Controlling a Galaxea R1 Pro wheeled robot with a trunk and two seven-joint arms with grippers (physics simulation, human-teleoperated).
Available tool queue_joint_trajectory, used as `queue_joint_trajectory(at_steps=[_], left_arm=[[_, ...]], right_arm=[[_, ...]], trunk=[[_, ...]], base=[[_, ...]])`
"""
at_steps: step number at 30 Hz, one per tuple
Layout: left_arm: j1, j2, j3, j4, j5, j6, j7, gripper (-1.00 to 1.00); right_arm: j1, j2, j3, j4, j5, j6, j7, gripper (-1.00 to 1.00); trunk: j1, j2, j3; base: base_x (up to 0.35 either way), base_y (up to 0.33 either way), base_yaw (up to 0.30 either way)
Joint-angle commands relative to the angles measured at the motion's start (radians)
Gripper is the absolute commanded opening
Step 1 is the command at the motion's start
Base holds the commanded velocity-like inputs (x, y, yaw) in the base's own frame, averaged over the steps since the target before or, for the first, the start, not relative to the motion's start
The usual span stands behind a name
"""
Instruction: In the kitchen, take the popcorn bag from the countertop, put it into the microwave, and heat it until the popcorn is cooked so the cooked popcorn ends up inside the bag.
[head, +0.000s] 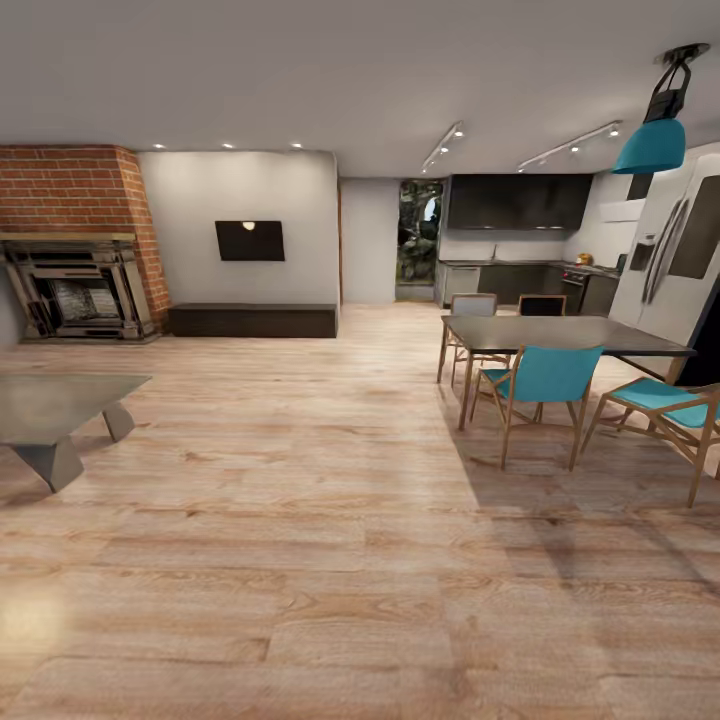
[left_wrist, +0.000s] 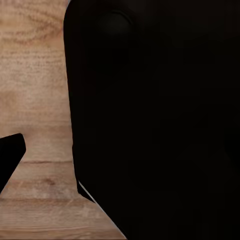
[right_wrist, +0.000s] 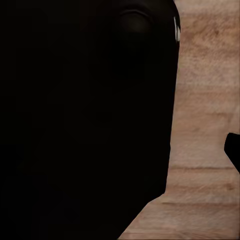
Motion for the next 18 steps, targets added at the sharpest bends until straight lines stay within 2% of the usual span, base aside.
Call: queue_joint_trajectory(at_steps=[1, 4, 10, 18], left_arm=[[-0.002, -0.006, 0.002, 0.003, 0.006, 0.002, -0.006, 1.0], [-0.002, -0.021, 0.002, 0.003, 0.013, 0.002, -0.016, 1.0], [-0.002, -0.026, 0.006, -0.031, 0.043, -0.015, -0.008, 1.0], [-0.002, -0.027, 0.006, -0.056, 0.045, -0.015, -0.008, 1.0]], right_arm=[[-0.003, 0.003, 0.006, -0.001, 0.006, -0.001, 0.005, 1.0], [-0.003, 0.003, 0.016, 0.0, 0.011, 0.0, 0.005, 1.0], [-0.003, 0.003, 0.018, 0.001, 0.011, -0.012, 0.005, 1.0], [-0.003, 0.003, 0.023, 0.002, 0.011, -0.012, 0.005, 1.0]], trunk=[[0.0, 0.0, 0.0], [0.0, 0.0, 0.0], [0.0, 0.0, 0.0], [0.0, 0.0, 0.0]], base=[[0.0, 0.0, 0.0], [0.0, 0.0, 0.0], [0.0, 0.0, 0.017], [0.0, 0.0, 0.258]])
